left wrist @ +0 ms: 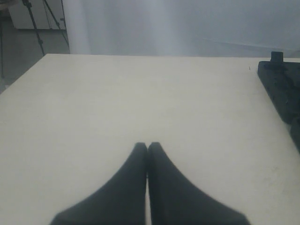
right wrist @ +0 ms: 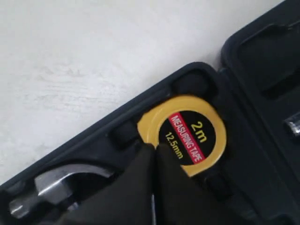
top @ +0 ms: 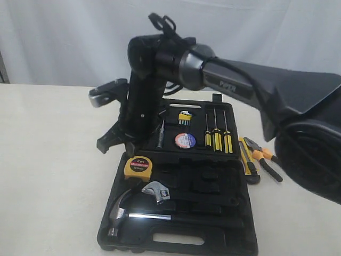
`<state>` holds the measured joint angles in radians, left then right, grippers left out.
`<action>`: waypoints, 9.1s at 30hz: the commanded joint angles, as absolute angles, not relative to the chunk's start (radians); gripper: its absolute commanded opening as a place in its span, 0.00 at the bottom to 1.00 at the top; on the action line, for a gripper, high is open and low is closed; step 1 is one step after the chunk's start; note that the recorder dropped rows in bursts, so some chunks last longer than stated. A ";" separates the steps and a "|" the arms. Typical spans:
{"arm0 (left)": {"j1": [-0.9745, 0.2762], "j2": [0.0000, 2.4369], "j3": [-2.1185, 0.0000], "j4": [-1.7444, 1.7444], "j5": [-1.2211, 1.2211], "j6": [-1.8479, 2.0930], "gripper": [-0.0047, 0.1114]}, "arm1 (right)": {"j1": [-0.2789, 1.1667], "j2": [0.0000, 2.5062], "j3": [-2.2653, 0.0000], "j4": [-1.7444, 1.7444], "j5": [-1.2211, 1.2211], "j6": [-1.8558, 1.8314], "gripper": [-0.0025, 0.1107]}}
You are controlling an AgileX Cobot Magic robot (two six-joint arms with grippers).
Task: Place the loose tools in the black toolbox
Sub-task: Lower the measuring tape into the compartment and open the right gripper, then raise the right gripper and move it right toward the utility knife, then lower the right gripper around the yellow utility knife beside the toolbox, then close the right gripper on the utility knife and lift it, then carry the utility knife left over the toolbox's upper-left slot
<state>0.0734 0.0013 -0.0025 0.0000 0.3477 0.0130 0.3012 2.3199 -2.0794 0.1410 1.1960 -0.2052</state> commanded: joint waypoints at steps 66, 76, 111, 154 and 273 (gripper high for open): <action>0.069 0.000 0.000 0.000 0.342 0.007 0.04 | -0.184 2.066 -1.595 -0.075 0.966 0.156 0.02; 0.069 0.000 0.000 0.000 0.342 0.007 0.04 | -0.184 2.128 -1.599 0.018 0.970 0.108 0.02; 0.069 0.000 0.000 0.000 0.342 0.007 0.04 | -0.182 2.171 -1.599 0.000 0.958 0.078 0.42; 0.069 0.000 0.000 0.000 0.342 0.007 0.04 | -0.219 2.180 -1.567 0.024 1.058 0.016 0.25; 0.069 0.000 0.000 0.000 0.342 0.007 0.04 | 0.457 2.322 -1.900 -0.883 0.661 1.271 0.02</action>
